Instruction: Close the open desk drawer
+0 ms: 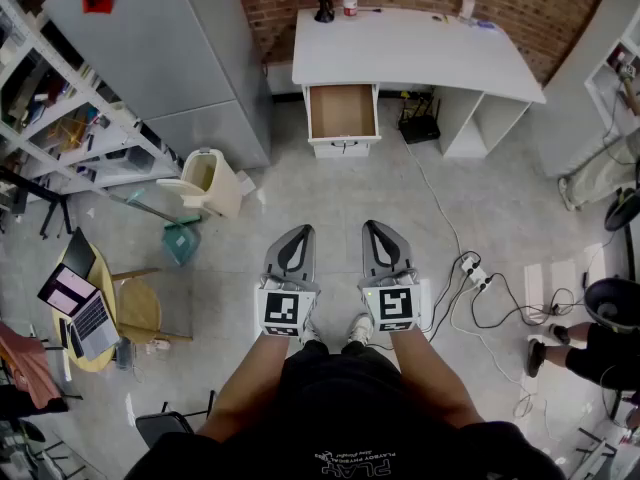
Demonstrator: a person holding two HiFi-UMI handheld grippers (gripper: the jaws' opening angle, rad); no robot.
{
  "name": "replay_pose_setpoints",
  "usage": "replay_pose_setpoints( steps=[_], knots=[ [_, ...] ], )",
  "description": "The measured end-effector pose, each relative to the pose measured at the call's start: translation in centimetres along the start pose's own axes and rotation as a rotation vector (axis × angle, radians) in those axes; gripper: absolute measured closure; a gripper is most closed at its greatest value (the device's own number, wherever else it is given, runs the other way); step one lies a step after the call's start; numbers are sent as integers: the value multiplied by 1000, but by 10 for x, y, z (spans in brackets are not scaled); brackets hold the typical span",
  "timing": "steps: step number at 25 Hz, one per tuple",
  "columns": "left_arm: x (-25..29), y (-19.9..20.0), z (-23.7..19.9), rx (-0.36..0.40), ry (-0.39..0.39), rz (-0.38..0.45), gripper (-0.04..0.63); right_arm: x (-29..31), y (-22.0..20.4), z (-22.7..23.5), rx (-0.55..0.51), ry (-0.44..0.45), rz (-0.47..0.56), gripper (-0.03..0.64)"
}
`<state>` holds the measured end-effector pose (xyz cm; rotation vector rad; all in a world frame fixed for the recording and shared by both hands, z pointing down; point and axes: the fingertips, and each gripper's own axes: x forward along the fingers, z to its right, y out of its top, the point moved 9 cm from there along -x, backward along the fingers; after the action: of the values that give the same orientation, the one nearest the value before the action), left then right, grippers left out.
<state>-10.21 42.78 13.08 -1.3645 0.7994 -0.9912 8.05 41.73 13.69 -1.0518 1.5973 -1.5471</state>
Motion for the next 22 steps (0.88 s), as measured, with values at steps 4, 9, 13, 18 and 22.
replay_pose_setpoints(
  steps=[4, 9, 13, 18, 22],
  knots=[
    [-6, -1, -13, -3, -5, -1, 588, 4, 2, -13, 1, -11, 0, 590],
    [-14, -2, -31, -3, -11, 11, 588, 14, 3, -32, -17, -9, -20, 589],
    [-20, -3, -47, 0, -23, 15, 588, 21, 5, -49, -12, 3, -11, 588],
    [-28, -7, -69, 14, -36, 23, 588, 30, 9, -72, -6, -12, 1, 588],
    [-30, -7, -83, 26, -60, 40, 588, 36, 6, -81, -22, -41, -9, 588]
  ],
)
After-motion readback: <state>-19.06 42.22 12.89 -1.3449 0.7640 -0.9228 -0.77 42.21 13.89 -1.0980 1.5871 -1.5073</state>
